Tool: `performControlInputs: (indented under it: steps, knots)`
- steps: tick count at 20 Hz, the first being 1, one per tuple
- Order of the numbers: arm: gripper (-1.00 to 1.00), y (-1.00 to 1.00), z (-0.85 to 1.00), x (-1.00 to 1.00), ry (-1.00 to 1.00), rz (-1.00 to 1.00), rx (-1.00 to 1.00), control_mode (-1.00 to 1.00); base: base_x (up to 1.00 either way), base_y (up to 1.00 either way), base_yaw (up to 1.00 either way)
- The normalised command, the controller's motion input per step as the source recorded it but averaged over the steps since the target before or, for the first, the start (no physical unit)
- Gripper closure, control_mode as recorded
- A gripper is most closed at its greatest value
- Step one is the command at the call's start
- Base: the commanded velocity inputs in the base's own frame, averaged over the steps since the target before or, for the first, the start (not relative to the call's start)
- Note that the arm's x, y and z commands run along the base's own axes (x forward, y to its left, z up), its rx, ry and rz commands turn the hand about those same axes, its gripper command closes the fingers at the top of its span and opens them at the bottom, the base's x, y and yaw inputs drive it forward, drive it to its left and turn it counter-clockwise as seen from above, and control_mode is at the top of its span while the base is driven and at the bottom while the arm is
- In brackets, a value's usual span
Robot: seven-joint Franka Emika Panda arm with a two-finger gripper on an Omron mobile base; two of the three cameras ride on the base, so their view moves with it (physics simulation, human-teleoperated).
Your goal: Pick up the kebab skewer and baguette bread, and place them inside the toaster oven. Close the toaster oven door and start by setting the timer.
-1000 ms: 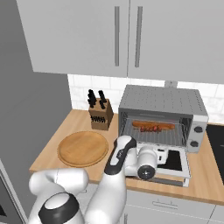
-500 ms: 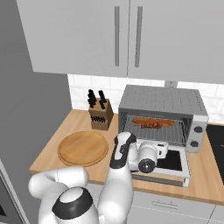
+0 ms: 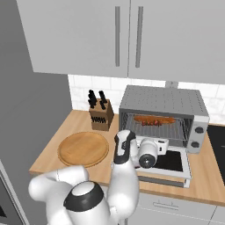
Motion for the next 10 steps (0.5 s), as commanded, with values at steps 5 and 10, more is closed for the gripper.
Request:
performControlInputs:
  steps: [5, 10]
  knots:
    - [-1.00, 0.00, 0.00, 0.24, 0.00, -0.02, 0.00, -1.00, 0.00, 0.00, 0.00]
    - [-1.00, 0.00, 0.02, 0.24, 0.00, -0.02, 0.00, -1.00, 0.00, 0.00, 0.00]
